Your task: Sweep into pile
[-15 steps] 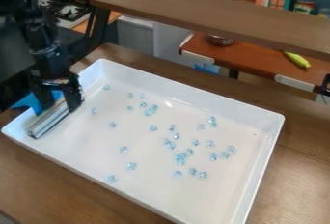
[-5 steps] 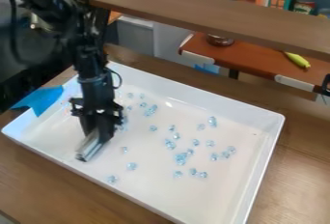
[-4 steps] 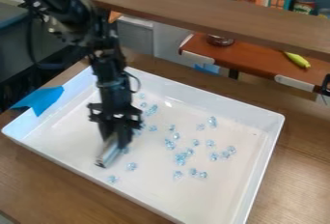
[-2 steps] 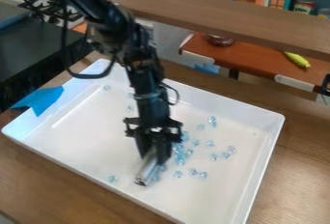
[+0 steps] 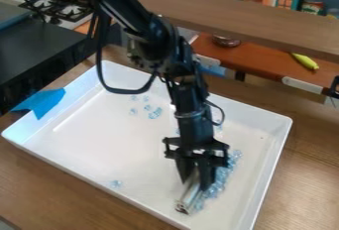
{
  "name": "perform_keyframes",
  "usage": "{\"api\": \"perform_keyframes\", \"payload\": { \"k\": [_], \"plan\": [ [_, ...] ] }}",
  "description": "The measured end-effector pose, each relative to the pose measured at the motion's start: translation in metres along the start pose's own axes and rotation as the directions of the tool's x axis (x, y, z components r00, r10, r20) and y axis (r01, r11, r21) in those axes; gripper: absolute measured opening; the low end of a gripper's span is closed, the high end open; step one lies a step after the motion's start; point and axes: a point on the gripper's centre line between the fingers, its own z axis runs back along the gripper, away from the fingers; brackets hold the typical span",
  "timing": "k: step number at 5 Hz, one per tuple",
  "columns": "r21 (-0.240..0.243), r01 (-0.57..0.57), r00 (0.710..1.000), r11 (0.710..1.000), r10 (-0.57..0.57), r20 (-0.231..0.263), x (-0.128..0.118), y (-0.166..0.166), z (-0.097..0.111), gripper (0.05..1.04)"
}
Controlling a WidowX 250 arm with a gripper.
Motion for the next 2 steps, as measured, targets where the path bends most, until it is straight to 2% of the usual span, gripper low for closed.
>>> {"api": "perform_keyframes", "payload": {
  "k": [1,2],
  "plan": [
    [-0.017,0.012,1.0,1.0,-0.012,-0.005,-0.002,-0.013,0.0,0.382],
    [-0.026,0.024,0.997,0.999,-0.022,0.078,-0.001,-0.011,0.043,0.382]
  ]
}}
